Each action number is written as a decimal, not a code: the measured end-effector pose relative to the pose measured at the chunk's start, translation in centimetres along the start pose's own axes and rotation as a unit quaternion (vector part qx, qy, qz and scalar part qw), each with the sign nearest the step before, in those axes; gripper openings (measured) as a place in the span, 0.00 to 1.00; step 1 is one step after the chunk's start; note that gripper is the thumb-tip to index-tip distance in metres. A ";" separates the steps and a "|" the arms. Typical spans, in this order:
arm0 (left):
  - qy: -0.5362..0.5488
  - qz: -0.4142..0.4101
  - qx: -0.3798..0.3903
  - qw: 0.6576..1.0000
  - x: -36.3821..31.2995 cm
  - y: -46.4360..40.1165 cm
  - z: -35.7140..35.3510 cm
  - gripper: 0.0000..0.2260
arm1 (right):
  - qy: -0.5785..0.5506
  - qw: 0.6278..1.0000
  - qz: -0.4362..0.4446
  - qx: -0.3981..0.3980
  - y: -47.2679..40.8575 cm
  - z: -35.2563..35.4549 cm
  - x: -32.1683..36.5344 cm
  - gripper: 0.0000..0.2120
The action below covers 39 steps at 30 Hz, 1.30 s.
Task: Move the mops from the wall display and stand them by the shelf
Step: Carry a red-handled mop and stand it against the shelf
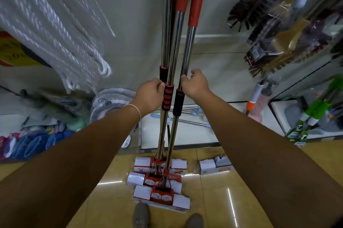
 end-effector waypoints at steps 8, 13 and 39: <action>-0.007 -0.013 0.003 1.000 -0.7 -0.8 -1.9 0.12 | -0.112 0.992 0.008 0.058 -1.3 -1.8 -0.1 0.18; -0.028 0.010 0.029 0.999 -0.8 -0.5 -2.8 0.12 | -0.069 0.997 0.029 0.036 -0.5 -1.5 -0.8 0.15; 0.088 0.056 0.162 0.981 -4.7 16.4 -6.5 0.01 | 0.017 0.992 0.122 0.037 19.4 3.4 -2.9 0.13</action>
Point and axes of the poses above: each hand's wrist, its own y-axis away from the middle knuckle, its own z-axis out of the back of the hand, x = y × z, the point moved 8 cm from there along -y, towards the middle knuckle, and after that the axes turned 6 degrees about y, right-handed, at the moved point
